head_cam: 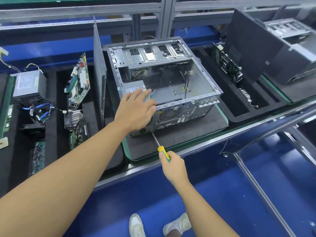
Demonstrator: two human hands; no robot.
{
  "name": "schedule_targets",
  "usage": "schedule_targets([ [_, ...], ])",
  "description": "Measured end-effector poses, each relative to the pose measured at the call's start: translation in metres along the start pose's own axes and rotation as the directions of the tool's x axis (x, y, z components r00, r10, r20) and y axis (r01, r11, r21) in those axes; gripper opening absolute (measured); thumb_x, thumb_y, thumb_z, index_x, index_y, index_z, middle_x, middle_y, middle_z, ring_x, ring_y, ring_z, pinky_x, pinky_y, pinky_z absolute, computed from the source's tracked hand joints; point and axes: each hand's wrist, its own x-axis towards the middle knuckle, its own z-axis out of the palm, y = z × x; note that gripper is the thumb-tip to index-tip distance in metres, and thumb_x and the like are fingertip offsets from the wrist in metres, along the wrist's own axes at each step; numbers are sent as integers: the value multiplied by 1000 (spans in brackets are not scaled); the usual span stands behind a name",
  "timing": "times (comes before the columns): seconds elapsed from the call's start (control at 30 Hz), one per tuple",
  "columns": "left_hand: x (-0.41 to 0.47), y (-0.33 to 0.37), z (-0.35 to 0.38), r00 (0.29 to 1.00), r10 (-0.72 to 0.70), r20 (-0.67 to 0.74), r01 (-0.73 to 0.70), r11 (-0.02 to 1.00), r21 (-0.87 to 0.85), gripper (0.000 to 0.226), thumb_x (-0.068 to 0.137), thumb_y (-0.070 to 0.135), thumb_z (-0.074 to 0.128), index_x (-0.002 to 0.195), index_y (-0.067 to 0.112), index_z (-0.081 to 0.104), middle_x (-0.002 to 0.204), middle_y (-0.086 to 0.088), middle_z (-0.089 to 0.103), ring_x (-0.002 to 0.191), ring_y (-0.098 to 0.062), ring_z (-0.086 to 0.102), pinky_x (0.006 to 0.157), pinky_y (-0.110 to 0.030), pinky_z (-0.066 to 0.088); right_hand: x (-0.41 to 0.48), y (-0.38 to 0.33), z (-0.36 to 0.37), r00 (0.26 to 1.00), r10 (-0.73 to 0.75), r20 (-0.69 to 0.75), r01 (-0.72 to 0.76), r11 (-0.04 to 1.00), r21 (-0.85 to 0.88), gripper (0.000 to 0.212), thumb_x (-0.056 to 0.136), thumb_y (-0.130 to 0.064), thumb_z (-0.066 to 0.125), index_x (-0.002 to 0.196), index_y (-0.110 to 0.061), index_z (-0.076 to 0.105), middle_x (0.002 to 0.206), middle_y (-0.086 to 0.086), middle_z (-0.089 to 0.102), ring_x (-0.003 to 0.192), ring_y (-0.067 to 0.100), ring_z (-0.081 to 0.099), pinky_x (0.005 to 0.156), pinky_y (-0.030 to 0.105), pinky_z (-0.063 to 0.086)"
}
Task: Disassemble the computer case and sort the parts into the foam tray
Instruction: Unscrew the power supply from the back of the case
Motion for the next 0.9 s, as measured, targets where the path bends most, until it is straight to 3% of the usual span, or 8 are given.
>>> schedule_targets([
  [0.07, -1, 0, -1, 1000, 0, -3, 0, 1000, 1, 41, 104, 46, 23, 131, 44, 54, 163, 6, 25, 151, -19, 14, 119, -43, 10, 2, -6, -4, 945, 251, 208, -316, 861, 398, 41, 103, -39, 38, 90, -8, 62, 69, 5, 62, 53, 17, 42, 47, 27, 31],
  [0.17, -1, -1, -2, 1000, 7, -2, -7, 1000, -6, 42, 104, 46, 23, 132, 44, 54, 163, 6, 25, 151, -19, 14, 119, -43, 10, 3, -4, -8, 832, 303, 465, -528, 688, 498, 41, 107, -29, 37, 111, -1, 67, 77, 10, 70, 56, 18, 51, 46, 25, 36],
  [0.27, 0, -2, -1, 1000, 9, -8, -9, 1000, -9, 42, 104, 46, 23, 131, 43, 55, 163, 6, 25, 151, -19, 14, 118, -43, 10, 4, 4, -10, 821, 268, 504, -537, 660, 525, 39, 106, -34, 47, 110, -3, 70, 82, 6, 69, 67, 18, 54, 52, 28, 43],
  [0.4, 0, -1, 1, 1000, 3, -16, -3, 1000, -13, 42, 103, 46, 24, 129, 43, 56, 163, 6, 26, 151, -19, 15, 118, -42, 9, 0, 9, -3, 898, 238, 369, -428, 660, 617, 21, 99, -28, 63, 99, -7, 62, 89, 9, 61, 75, 19, 63, 64, 35, 59],
  [0.6, 0, -1, 1, 1000, 5, -15, -5, 1000, -6, 43, 103, 47, 22, 129, 43, 56, 163, 5, 26, 151, -19, 15, 119, -43, 10, -6, 3, 14, 989, 131, 68, -147, 923, 356, 21, 94, -25, 65, 93, -14, 47, 80, 3, 54, 62, 16, 47, 51, 30, 38],
  [0.67, 0, -2, 0, 1000, 7, -10, -7, 1000, -6, 43, 103, 48, 22, 130, 44, 55, 163, 5, 26, 151, -19, 15, 119, -44, 11, -4, -2, 8, 969, 194, 151, -237, 904, 356, 25, 95, -36, 63, 99, -15, 52, 78, 3, 56, 64, 17, 47, 51, 30, 37],
  [0.77, 0, -1, -1, 1000, 7, -5, -7, 1000, -9, 43, 104, 47, 22, 130, 44, 55, 163, 5, 25, 151, -19, 14, 119, -44, 10, 6, -5, -11, 844, 302, 443, -510, 707, 490, 43, 105, -40, 44, 107, -1, 62, 81, 13, 65, 61, 19, 53, 50, 29, 38],
  [0.9, 0, -1, -1, 1000, 5, 3, -5, 1000, -12, 43, 104, 47, 21, 130, 44, 54, 163, 5, 24, 151, -19, 13, 119, -44, 10, 9, -1, -22, 835, 256, 487, -501, 718, 483, 45, 109, -32, 37, 96, 0, 66, 83, 12, 71, 63, 16, 58, 53, 27, 46],
])
